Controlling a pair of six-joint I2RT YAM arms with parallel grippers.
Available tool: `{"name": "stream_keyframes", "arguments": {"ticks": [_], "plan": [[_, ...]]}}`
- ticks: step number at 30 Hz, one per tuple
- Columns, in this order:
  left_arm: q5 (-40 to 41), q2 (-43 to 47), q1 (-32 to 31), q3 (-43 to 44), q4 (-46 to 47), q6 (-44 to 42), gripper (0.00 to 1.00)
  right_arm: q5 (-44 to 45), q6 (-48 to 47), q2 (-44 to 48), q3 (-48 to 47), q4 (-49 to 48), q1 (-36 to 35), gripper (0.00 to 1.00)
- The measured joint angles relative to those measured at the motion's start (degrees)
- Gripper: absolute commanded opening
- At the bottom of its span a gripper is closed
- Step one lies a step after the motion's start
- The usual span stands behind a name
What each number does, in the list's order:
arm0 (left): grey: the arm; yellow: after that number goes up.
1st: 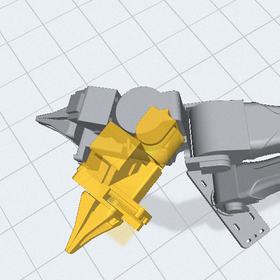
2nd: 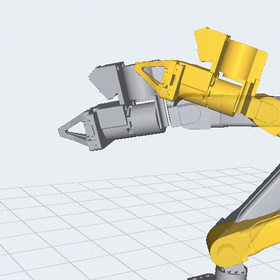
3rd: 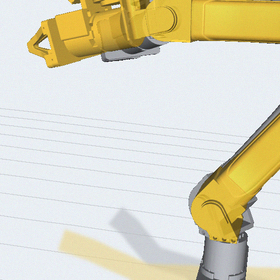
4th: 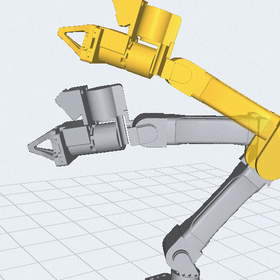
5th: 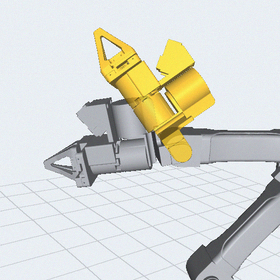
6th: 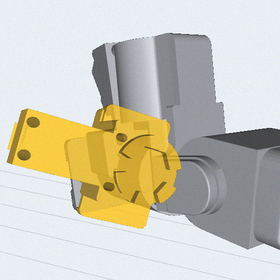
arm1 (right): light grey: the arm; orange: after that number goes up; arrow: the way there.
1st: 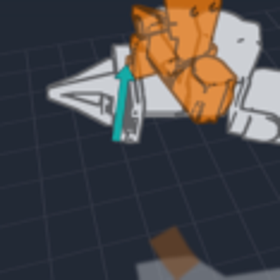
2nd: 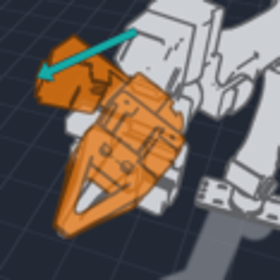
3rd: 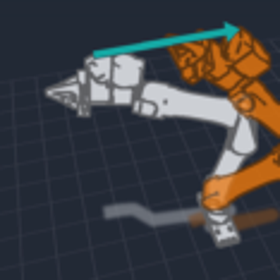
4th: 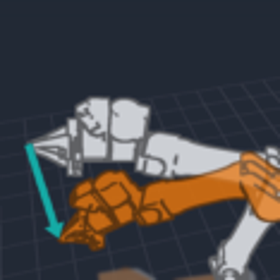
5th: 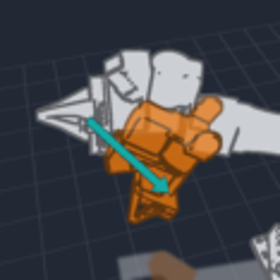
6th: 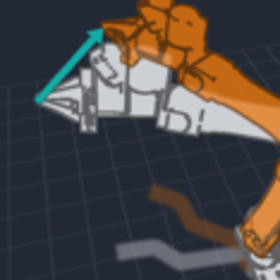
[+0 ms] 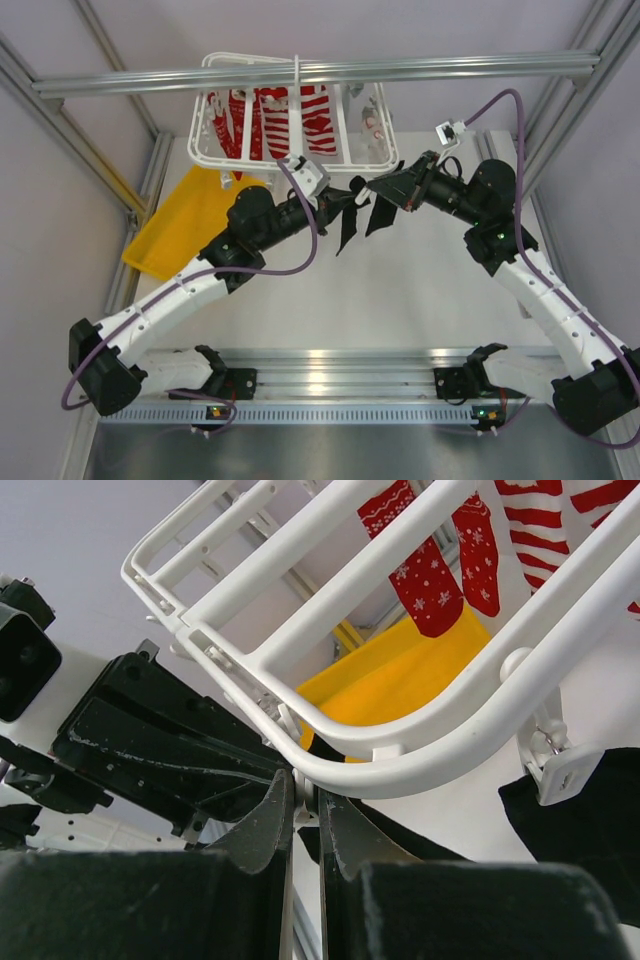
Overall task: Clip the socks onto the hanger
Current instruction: Clamp the sock onto the hanger.
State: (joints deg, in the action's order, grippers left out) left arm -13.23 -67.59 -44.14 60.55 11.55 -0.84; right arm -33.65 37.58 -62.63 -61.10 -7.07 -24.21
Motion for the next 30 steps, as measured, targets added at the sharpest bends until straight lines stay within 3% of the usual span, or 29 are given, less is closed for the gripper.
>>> {"name": "stream_keyframes", "arguments": {"ticks": [4,11,21,30], "plan": [[-0.63,-0.44,-0.42,0.13,0.48,0.87,0.00,0.00,0.00,0.02,0.00,-0.02,0.00,0.01],[-0.85,-0.44,-0.55,0.20,0.55,0.98,0.00,0.04,-0.13,0.02,0.00,-0.02,0.00,0.29],[-0.85,-0.44,-0.59,0.20,0.50,0.98,0.00,-0.13,-0.72,0.00,0.00,1.03,0.00,0.51],[0.31,-0.44,-0.61,0.24,-0.70,1.75,0.36,-0.57,-2.27,0.50,-0.07,2.43,0.00,0.57]]}}
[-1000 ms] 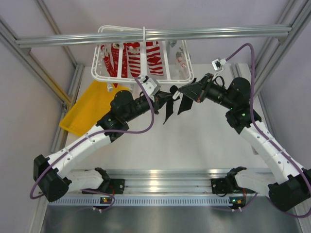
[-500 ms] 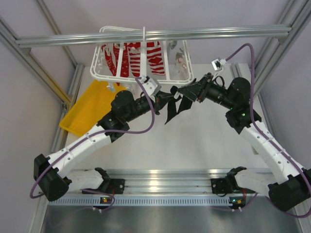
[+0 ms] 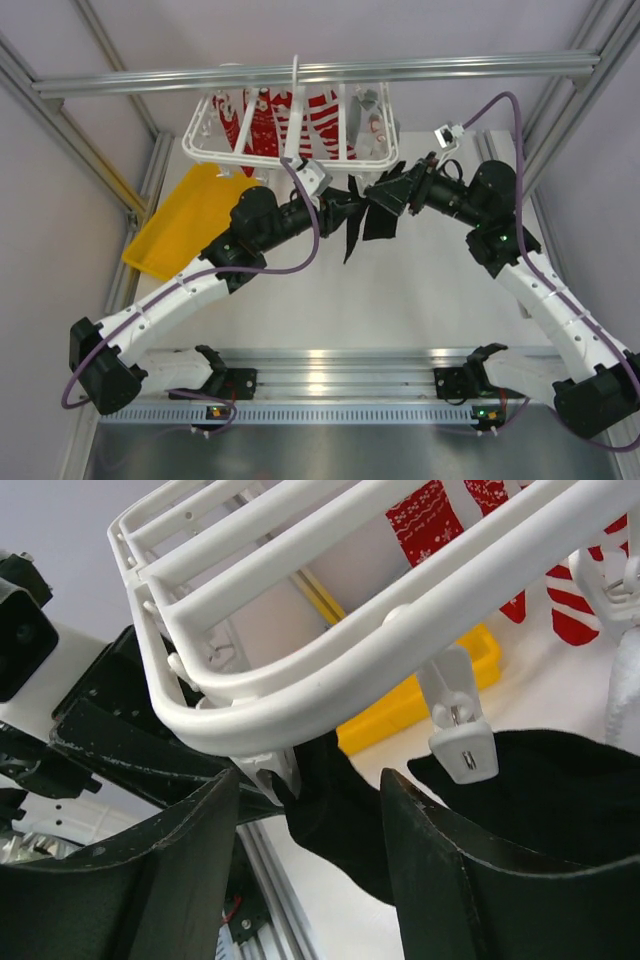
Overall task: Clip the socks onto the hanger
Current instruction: Clamp the sock onto the hanger, then reset both arms
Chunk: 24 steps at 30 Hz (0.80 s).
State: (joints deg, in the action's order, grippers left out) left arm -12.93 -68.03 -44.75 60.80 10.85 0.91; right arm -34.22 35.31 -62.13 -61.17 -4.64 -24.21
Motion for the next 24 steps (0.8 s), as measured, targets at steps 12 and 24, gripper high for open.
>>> {"name": "stream_keyframes", "arguments": {"ticks": [12,24], "plan": [[1.44,5.60,-0.04,0.07,-10.34,0.24,0.92,-0.02,-5.46,6.58,0.00,6.95,0.13,1.00],[-0.46,13.64,14.53,1.27,-37.29,3.67,0.98,5.33,-15.67,21.62,5.40,17.97,0.98,1.00]]}}
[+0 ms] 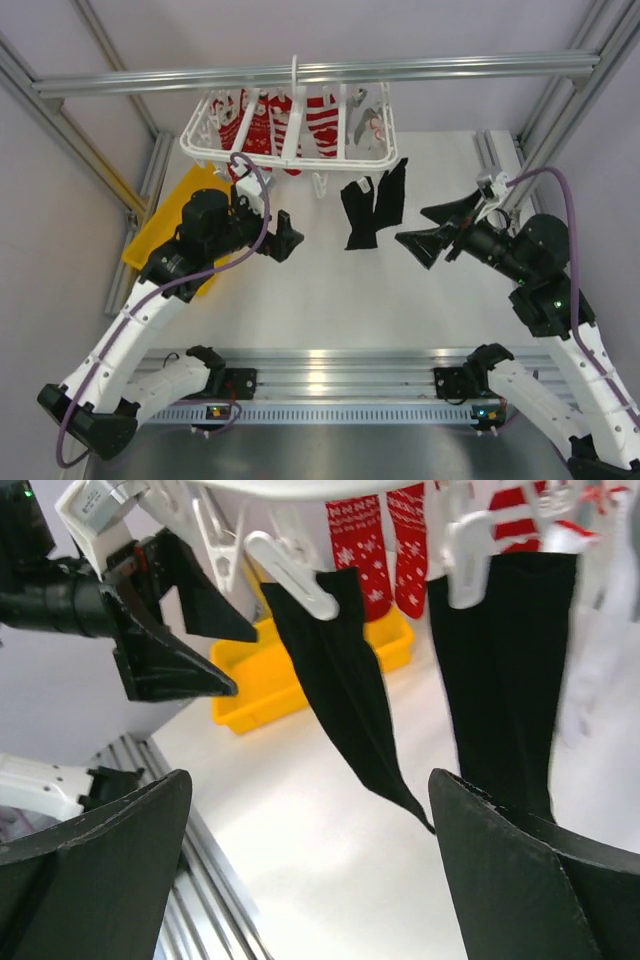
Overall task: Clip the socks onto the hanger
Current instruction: Reset both arms
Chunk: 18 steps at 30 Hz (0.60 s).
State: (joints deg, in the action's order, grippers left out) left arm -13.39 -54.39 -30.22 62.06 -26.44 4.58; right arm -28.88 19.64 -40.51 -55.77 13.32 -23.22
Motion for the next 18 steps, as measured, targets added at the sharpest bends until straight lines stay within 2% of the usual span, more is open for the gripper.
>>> {"name": "stream_keyframes", "arguments": {"ticks": [8,14,18], "plan": [[0.09,-1.25,7.85,7.10,-20.20,-3.10,0.98,9.92,-5.14,5.64,1.40,10.49,4.35,1.00],[2.58,0.11,10.82,7.67,-27.91,-6.80,0.98,13.35,-4.39,9.03,6.78,14.19,8.68,1.00],[0.31,6.01,10.95,6.60,-31.61,-11.74,0.98,13.31,-4.00,11.04,9.57,15.28,10.78,1.00]]}}
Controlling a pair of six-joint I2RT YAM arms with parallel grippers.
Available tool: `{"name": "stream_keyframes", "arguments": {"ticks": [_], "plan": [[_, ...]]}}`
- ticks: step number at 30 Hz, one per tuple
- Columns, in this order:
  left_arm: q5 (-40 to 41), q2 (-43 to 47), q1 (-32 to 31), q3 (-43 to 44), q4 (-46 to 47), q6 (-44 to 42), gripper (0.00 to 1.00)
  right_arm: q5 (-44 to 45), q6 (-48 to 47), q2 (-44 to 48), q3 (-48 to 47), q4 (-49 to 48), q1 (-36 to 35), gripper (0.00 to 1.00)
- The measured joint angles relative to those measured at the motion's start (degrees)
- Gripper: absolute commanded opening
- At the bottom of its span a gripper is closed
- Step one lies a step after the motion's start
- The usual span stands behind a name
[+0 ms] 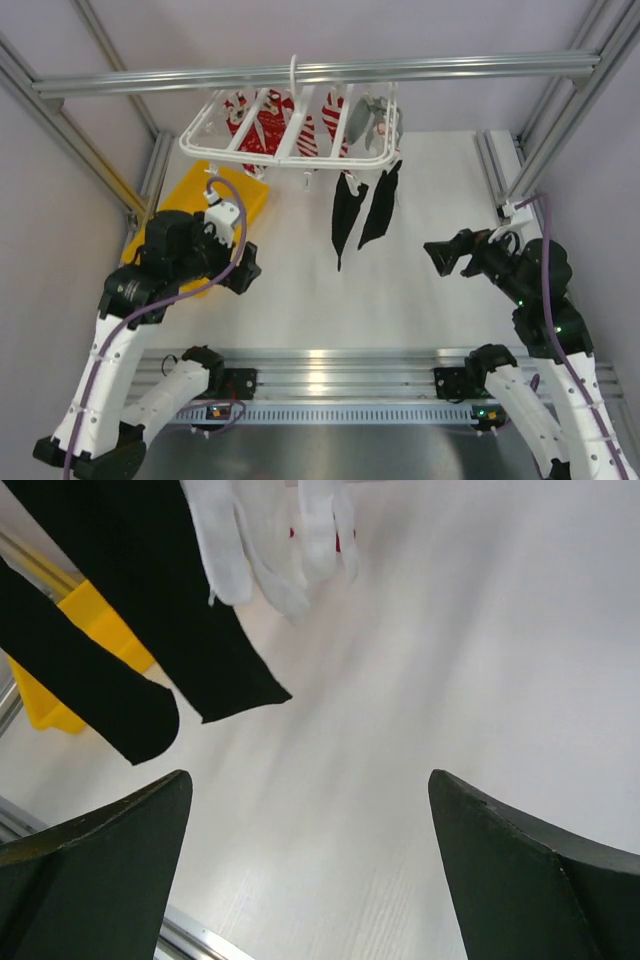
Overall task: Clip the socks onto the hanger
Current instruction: Reset both arms
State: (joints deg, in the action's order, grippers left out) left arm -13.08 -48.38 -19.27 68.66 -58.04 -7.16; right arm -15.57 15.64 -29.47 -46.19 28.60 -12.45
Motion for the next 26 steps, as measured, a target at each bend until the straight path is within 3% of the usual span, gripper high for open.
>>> {"name": "stream_keyframes", "arguments": {"ticks": [5,17,26], "plan": [[1.84,8.76,0.00,-0.57,-2.51,-2.93,0.98,-1.95,-0.17,1.79,0.46,0.22,0.68,1.00],[21.44,16.00,4.68,-2.36,-0.76,-2.82,0.98,-7.15,-3.69,6.34,2.64,1.36,1.33,1.00],[23.63,17.68,7.26,-2.73,-0.28,-1.38,0.98,-8.74,-5.01,8.28,3.15,2.45,2.21,1.00]]}}
